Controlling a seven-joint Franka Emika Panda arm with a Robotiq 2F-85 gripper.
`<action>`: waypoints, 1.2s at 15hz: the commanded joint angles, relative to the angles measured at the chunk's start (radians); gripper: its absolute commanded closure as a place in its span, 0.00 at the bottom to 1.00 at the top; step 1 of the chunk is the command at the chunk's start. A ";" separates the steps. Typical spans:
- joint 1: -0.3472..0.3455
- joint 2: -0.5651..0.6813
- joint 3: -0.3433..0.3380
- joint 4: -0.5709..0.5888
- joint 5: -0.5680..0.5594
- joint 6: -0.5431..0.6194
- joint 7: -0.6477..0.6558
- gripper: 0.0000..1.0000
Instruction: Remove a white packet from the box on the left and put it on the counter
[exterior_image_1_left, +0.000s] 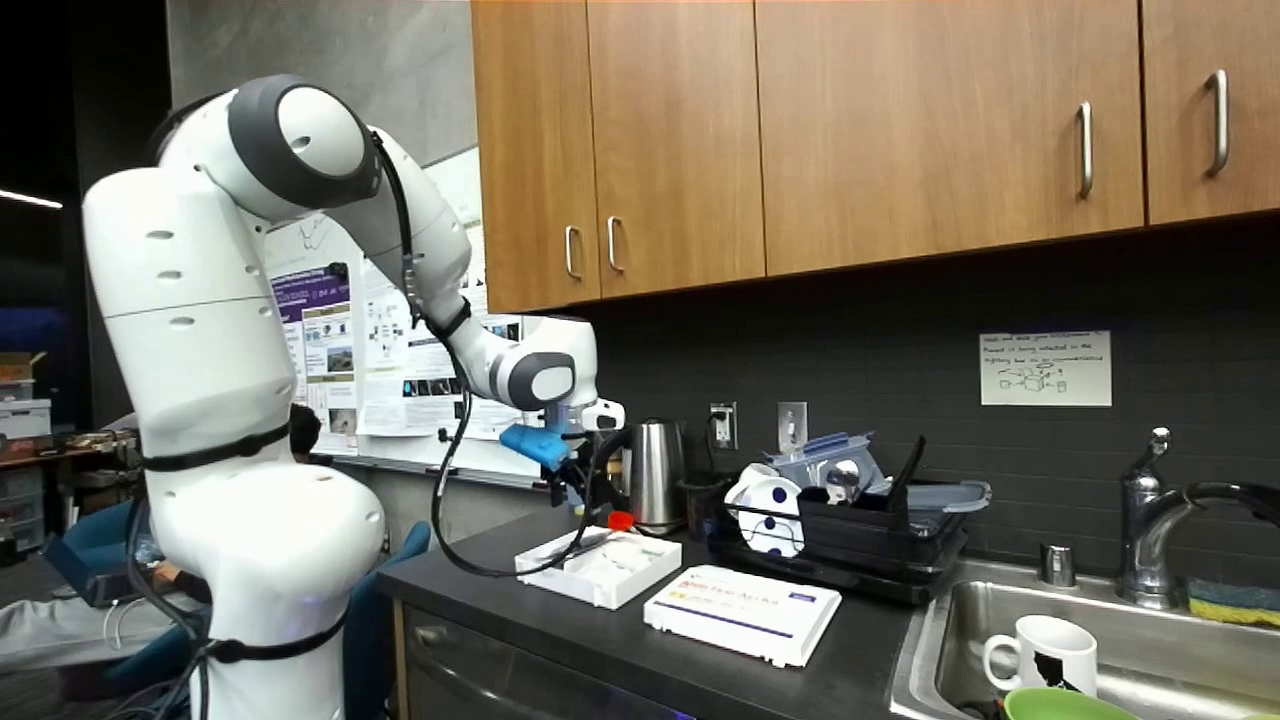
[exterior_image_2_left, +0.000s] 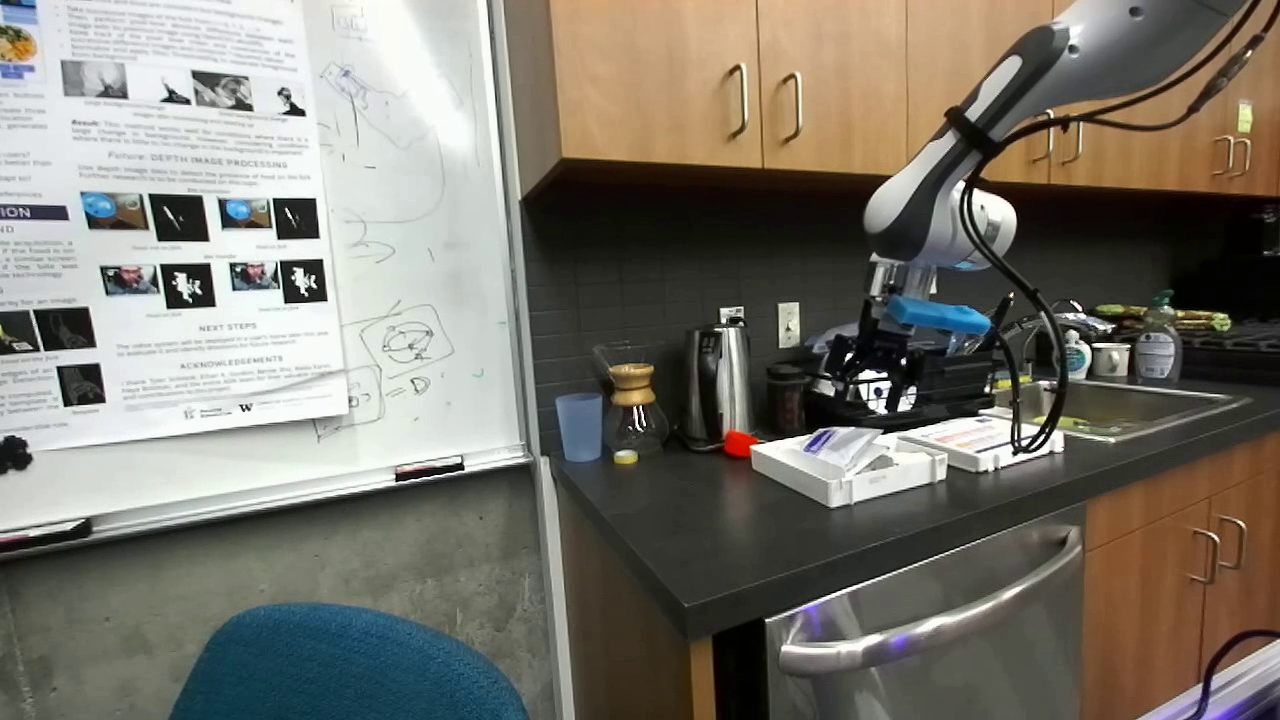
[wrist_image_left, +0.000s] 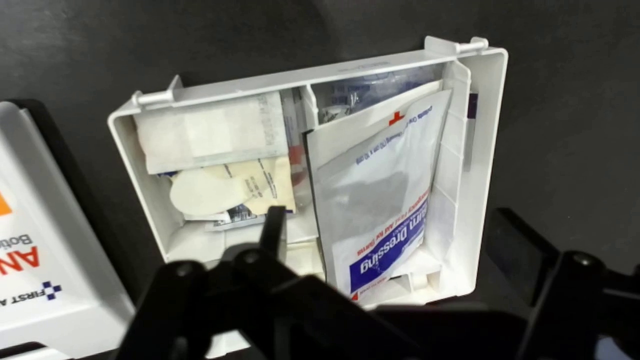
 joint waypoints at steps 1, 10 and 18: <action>0.004 0.024 -0.011 0.012 0.037 -0.003 -0.056 0.00; 0.005 0.096 -0.031 0.059 0.140 -0.008 -0.221 0.00; -0.008 0.161 -0.024 0.107 0.227 -0.031 -0.318 0.00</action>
